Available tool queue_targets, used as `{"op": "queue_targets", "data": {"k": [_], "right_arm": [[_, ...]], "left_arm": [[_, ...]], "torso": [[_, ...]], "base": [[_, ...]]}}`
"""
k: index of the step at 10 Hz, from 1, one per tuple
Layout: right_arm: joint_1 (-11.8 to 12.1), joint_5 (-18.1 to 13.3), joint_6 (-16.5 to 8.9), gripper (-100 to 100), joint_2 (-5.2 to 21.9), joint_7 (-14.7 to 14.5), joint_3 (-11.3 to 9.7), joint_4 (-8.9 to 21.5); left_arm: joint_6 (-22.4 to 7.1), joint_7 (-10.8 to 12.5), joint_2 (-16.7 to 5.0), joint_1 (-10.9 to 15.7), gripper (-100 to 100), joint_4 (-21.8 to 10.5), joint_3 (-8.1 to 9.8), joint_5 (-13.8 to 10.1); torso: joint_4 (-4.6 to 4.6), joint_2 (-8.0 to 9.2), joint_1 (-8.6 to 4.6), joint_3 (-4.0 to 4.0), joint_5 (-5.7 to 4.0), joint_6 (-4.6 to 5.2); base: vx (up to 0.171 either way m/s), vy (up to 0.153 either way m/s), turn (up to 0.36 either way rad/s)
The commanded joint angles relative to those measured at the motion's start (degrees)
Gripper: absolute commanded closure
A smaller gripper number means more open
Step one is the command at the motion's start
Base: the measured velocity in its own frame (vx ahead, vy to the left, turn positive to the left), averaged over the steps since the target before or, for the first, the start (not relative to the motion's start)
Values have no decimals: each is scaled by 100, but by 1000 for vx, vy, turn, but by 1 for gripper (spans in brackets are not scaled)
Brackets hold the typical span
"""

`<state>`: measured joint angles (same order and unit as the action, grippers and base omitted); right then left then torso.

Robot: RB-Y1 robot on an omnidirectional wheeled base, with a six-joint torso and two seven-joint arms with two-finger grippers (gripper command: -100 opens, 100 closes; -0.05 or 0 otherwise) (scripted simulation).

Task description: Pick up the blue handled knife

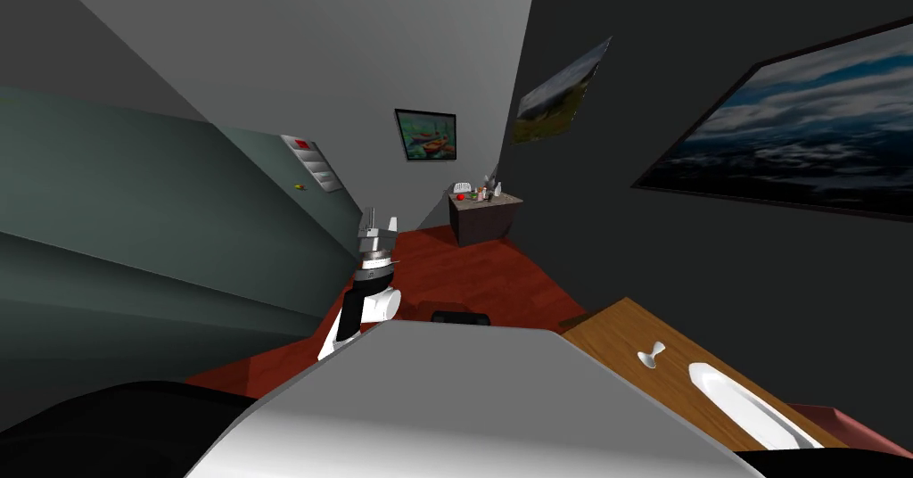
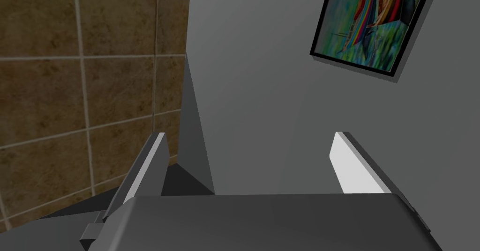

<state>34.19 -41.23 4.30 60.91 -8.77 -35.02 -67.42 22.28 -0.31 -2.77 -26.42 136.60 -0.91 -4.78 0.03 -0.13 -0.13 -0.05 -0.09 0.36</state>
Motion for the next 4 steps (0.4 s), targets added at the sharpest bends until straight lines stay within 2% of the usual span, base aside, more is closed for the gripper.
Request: {"op": "queue_targets", "data": {"k": [1,2,3,4], "right_arm": [[80,32,-1,100,187,101,31,-148],[143,35,22,100,336,150,46,-273],[112,31,4,100,247,115,45,-202],[128,31,18,0,259,120,57,-206]], "left_arm": [[0,0,0,0,0,0,0,0],[0,0,0,-1,0,0,0,0],[0,0,0,-1,0,0,0,0],[0,0,0,0,0,0,0,0]], "torso": [[0,0,0,0,0,0],[-2,-1,8,-1,5,5],[-3,-2,18,-2,7,5],[-1,-1,13,-1,3,-3]], "base": [[12,21,-145],[19,45,-159],[6,22,-37],[0,0,0]]}}
